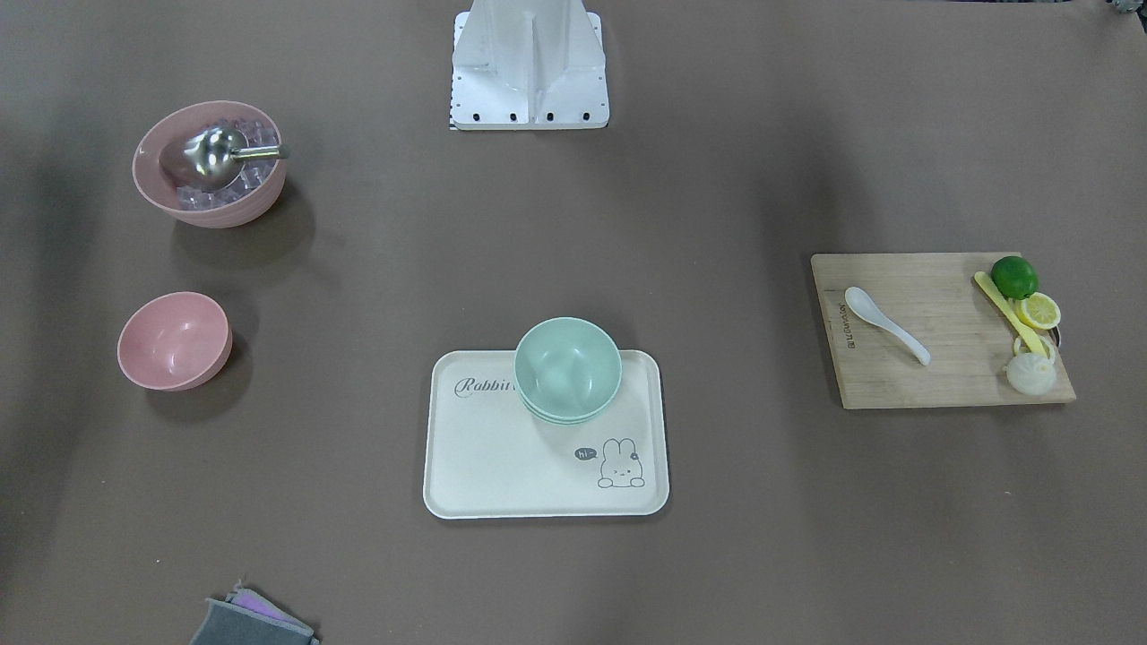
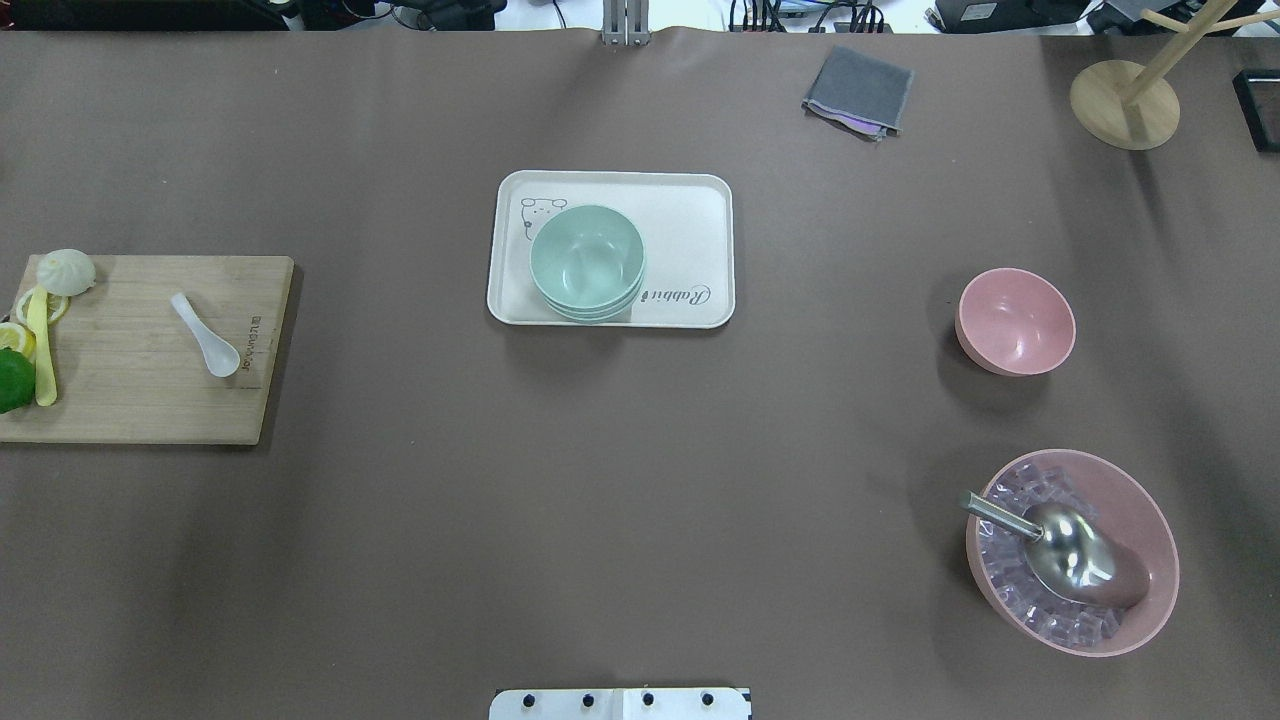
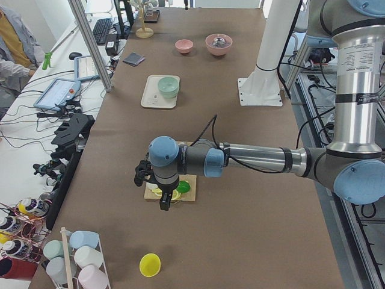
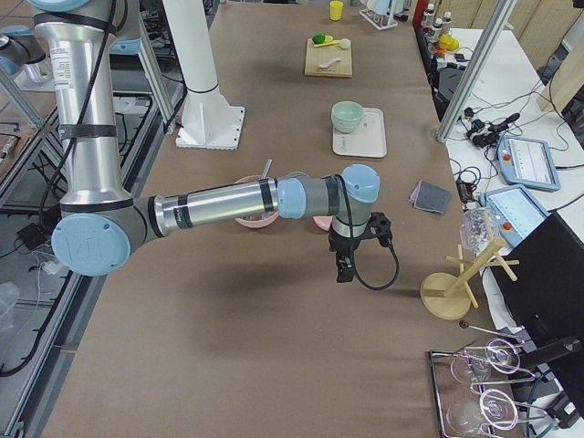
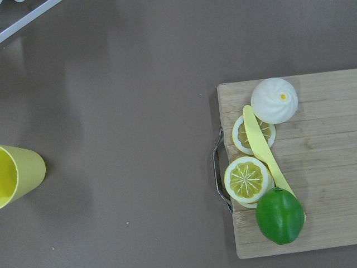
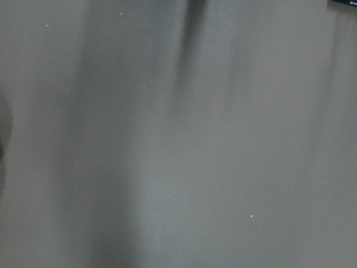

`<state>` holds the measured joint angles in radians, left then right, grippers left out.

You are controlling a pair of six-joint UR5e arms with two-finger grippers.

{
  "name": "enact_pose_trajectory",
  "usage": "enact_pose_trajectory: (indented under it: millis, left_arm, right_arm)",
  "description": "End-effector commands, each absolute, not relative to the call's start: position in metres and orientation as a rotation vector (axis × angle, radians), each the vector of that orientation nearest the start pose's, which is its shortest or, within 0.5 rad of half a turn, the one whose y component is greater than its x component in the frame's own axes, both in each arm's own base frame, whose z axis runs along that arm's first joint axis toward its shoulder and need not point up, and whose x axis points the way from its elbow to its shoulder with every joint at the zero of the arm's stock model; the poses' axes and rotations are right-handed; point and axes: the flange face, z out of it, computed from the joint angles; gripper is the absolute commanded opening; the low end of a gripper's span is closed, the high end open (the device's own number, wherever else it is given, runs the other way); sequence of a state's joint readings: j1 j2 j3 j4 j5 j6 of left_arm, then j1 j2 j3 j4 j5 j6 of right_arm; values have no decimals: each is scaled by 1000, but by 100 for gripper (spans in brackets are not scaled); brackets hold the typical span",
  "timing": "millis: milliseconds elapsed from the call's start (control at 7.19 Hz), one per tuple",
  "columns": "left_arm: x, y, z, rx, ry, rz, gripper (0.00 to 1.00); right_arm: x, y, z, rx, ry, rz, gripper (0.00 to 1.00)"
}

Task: Stack pink bowl on green and place spoon

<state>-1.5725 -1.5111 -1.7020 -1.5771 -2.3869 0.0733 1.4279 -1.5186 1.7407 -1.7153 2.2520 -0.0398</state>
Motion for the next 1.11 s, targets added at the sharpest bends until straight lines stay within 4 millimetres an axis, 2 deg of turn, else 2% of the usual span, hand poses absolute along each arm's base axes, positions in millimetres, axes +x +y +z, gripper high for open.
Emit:
enact_pose_trajectory:
  millis: [0,557,696,835,974]
  left_arm:
    - [-61,-471,615,113,814,104,98]
    - [-61,-471,613,115,815,105,98]
    - [-60,-471,614,113,817,104,98]
    - [-61,-471,615,112,815,104,98]
    - [-61,-471,616,111,816,103,98]
  right_arm:
    - [-6,-515,565,45,-704,-208,100]
    - [-21,-514,557,59,-798,-232,100]
    - [-43,-514,558,30,-816,-216,100]
    - [-90,-514,544,-20,-820,-201,100]
    - [-102,-517,538,20,-833,-158,100]
